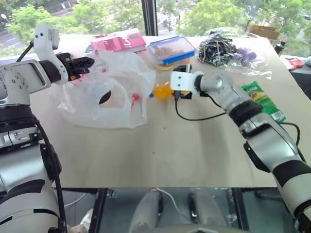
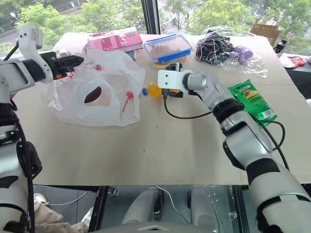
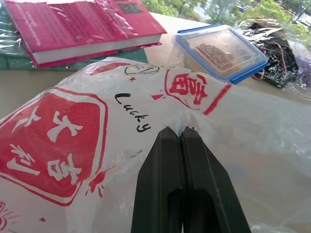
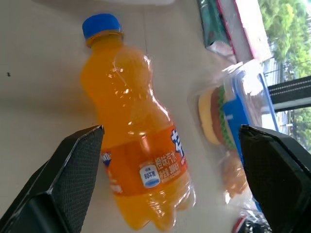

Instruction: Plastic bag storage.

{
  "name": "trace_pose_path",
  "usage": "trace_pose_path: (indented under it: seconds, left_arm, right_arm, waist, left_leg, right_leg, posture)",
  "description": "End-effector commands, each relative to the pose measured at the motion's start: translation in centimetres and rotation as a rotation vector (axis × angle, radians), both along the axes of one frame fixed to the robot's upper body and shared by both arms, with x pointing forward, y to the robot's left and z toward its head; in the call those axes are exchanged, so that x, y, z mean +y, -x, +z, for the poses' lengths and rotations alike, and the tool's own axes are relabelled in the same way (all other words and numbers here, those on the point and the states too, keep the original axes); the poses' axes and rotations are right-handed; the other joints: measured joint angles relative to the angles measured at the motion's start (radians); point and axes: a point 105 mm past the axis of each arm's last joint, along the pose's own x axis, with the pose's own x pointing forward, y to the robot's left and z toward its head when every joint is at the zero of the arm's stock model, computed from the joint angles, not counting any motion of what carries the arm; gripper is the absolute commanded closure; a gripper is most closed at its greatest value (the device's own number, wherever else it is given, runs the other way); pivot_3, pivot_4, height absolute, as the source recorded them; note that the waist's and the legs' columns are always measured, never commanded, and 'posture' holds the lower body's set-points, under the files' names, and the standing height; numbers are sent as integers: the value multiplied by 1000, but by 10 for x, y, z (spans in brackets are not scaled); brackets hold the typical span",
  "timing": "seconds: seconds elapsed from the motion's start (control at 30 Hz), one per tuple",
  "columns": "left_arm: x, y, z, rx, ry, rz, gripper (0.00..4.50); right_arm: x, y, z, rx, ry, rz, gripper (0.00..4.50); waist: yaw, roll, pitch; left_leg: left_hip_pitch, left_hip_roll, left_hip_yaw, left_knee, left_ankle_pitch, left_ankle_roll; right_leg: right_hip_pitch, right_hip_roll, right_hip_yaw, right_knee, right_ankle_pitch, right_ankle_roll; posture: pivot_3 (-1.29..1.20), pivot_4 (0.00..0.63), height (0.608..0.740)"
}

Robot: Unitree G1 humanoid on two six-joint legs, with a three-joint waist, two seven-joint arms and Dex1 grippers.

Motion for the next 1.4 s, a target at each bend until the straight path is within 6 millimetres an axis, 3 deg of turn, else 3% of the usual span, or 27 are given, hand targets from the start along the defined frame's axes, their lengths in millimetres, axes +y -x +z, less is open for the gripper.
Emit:
trace_pose_path:
  seconds: [0.03,0.2,0.33,0.43,0.5,0.63,0.87,1.07,1.23,1.4]
  left_arm:
    - [-3,10,16,-66,-1,-19,4500]
    - [-8,17,15,-72,-5,-32,4500]
    - [-6,22,13,-70,-8,-25,4500]
    - [-3,23,14,-75,-4,-17,4500]
    - [-3,21,14,-77,-2,-16,4500]
    - [-6,18,13,-78,2,-27,4500]
    - [-17,9,13,-85,6,-66,4500]
    - [-20,8,15,-92,3,-82,4500]
    - [-19,12,17,-98,-4,-83,4500]
    - [-20,13,20,-107,-6,-85,4500]
  right_arm:
    - [-1,-8,-4,-18,85,-22,15]
    - [-7,-12,-27,114,71,-123,15]
    - [-11,4,-47,340,94,-62,15]
    - [-20,26,-45,540,133,80,15]
    - [-17,29,-29,539,74,133,15]
    - [-17,21,-11,349,39,128,15]
    - [-30,24,-40,359,147,62,15]
    - [-10,32,-45,445,79,88,15]
    - [-16,31,-38,427,46,69,1506]
    - [-25,51,-7,409,-94,103,1578]
  waist:
    - [-1,0,0]
    - [-5,0,0]
    - [-8,0,0]
    - [-6,0,0]
    - [-4,0,0]
    - [-4,0,0]
    - [-3,0,0]
    - [-7,0,0]
    - [-10,0,0]
    - [-2,0,0]
  left_leg:
    - [0,0,0,0,0,0]
    - [0,0,0,0,0,0]
    - [1,0,0,0,0,0]
    - [3,0,0,0,0,0]
    - [3,0,-1,0,0,0]
    - [3,0,-2,1,0,0]
    - [1,0,-1,1,0,0]
    - [1,0,-1,1,0,0]
    - [1,1,-1,0,0,0]
    - [0,0,-1,0,0,0]
  right_leg:
    - [0,0,0,0,0,0]
    - [0,0,0,0,0,0]
    - [1,1,0,1,0,0]
    - [2,1,0,0,0,0]
    - [4,1,-1,0,0,0]
    - [4,0,-2,0,0,0]
    - [1,0,-1,1,0,0]
    - [1,0,0,1,0,0]
    - [1,0,0,1,0,0]
    - [0,-1,-1,1,0,0]
  posture:
    - [0,150,732]
    - [0,150,732]
    - [0,150,732]
    - [0,150,732]
    - [0,150,732]
    - [0,150,732]
    - [0,150,732]
    - [0,150,732]
    - [0,150,732]
    - [0,150,732]
